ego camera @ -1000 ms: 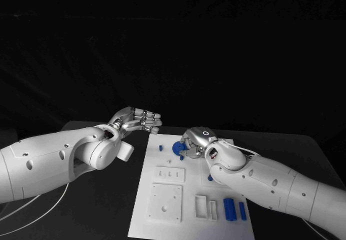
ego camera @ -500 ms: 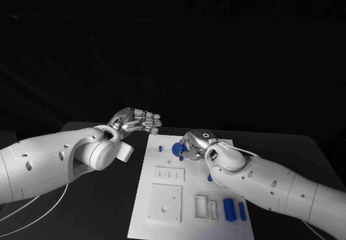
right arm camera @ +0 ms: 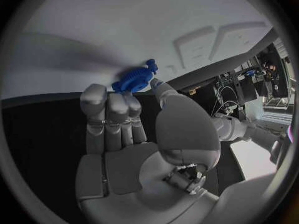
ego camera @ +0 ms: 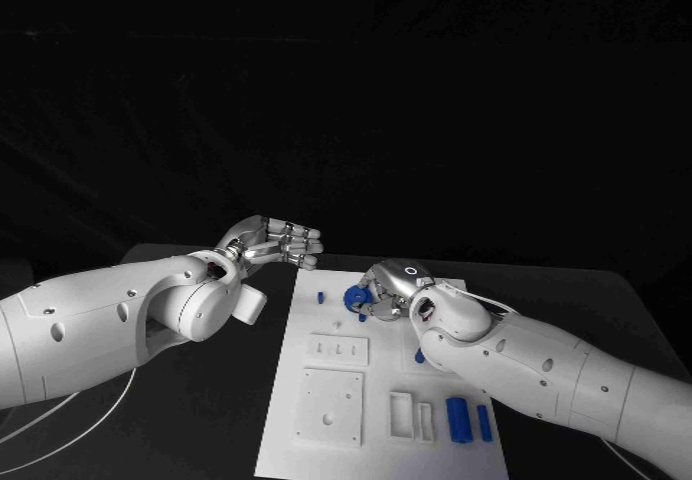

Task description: Assemble the parts on the task board

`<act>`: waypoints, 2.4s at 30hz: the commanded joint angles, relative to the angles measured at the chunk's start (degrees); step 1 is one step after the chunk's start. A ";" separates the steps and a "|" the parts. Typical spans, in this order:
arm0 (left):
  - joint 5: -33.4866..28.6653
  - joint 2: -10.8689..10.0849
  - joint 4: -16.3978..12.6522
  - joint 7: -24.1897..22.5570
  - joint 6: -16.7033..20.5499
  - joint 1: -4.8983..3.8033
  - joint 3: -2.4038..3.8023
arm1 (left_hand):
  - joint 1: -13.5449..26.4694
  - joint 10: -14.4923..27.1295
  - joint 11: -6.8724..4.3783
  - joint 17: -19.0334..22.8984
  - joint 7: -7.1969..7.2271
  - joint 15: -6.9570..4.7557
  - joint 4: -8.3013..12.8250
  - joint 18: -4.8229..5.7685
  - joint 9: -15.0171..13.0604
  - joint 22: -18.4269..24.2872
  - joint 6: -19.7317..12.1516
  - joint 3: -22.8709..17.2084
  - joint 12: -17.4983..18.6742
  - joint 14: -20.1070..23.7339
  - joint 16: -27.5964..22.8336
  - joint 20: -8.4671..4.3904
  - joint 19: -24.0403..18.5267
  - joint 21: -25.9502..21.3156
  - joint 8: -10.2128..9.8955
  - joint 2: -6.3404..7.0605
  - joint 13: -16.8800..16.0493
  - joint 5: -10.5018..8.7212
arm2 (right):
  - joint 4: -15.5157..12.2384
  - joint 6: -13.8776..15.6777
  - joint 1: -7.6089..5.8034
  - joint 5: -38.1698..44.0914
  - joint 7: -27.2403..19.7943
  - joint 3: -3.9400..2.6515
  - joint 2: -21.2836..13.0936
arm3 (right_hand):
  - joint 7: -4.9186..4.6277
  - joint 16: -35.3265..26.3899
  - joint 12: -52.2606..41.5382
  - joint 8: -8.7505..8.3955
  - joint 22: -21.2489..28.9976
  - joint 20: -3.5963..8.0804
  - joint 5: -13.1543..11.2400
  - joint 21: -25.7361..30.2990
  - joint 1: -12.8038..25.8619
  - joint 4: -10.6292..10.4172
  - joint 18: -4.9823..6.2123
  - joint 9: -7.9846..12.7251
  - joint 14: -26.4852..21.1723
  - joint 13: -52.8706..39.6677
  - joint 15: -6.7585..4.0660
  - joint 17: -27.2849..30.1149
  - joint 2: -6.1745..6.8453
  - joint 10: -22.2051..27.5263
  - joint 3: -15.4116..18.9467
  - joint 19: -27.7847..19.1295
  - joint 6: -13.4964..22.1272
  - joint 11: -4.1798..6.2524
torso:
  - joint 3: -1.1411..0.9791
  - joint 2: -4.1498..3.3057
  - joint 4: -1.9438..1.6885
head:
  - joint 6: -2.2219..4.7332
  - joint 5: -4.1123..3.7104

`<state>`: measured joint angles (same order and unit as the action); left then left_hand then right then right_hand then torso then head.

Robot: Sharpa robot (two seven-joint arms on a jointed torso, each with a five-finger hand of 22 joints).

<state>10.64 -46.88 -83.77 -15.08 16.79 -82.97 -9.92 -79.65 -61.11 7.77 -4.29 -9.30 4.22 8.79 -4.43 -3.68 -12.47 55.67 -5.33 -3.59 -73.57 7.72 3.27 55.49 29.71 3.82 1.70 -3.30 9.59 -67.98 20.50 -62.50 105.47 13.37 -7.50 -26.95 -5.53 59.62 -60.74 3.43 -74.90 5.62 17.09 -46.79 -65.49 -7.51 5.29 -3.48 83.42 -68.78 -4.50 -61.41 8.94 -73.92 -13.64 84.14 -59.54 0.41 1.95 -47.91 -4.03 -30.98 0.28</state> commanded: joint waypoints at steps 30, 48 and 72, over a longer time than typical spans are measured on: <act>0.13 -0.96 -0.14 -0.47 -0.63 -0.07 0.05 | -0.10 0.42 0.09 -0.03 -0.06 -0.01 0.01 -0.53 -0.09 0.25 -0.37 0.12 0.12 -0.27 -0.04 -0.12 -0.32 -0.08 0.06 -0.07 -0.08 0.08 | -8.66 2.72 0.66 -11.40 -2.93 -5.21 -11.60 | 0.06 0.13 -0.43 0.14 -2.30 -0.23 -4.92 -0.28 4.34 1.76 1.07 -0.12 -0.16 -0.30 0.16 -0.03 0.16 -0.06 -10.34 3.13 -1.23 0.00 | -0.12 0.14 0.27 | 0.41 -0.64; 0.64 -1.47 0.30 -0.46 -1.84 -0.07 0.04 | 1.07 -6.09 -1.47 -0.09 0.47 -0.54 0.63 0.03 -0.09 0.44 0.36 -2.04 0.15 -0.14 0.00 -0.69 -0.55 0.06 0.06 -0.04 -0.08 -0.15 | 0.94 -4.24 1.82 -30.48 -18.66 -9.79 -21.06 | -0.74 -1.72 1.04 0.13 -3.31 -0.55 -2.40 1.60 -10.01 20.93 0.36 -0.11 -0.52 1.08 0.60 0.03 -3.97 1.71 7.34 2.77 0.05 -0.52 | -0.77 0.34 1.28 | 0.90 -1.80; 1.26 -1.42 0.96 -0.26 -2.67 -0.05 0.00 | 1.09 -3.41 -0.74 -0.06 0.28 -0.19 0.60 -0.09 -0.10 0.87 0.22 -1.79 0.13 0.27 -0.07 -0.31 -0.64 -0.43 0.08 0.26 -0.09 -0.19 | 6.72 -8.26 5.11 -27.39 -20.55 -9.86 -17.89 | -0.85 -2.02 1.08 0.13 -4.62 -0.47 4.43 2.16 -8.99 23.51 0.22 -0.10 -0.44 1.31 0.52 -0.52 -3.80 1.97 4.25 2.94 0.97 -0.43 | -0.51 0.38 0.90 | 0.32 -2.13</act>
<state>11.55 -48.32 -82.80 -15.03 15.10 -82.96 -9.95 -78.96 -65.08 7.07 -4.29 -9.09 3.99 9.46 -4.42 -3.71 -11.66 55.89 -7.19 -3.59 -73.81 7.72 2.86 55.08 29.49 3.83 1.92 -3.30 9.59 -61.28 13.90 -57.51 77.46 -6.07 -17.31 -44.95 -6.41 57.78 -59.64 3.47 -74.93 5.41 21.53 -45.01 -74.95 16.12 5.23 -3.64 83.02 -67.41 -4.09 -61.86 5.14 -72.17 -9.14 83.93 -58.64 0.11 1.38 -47.57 -3.09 -30.52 -1.97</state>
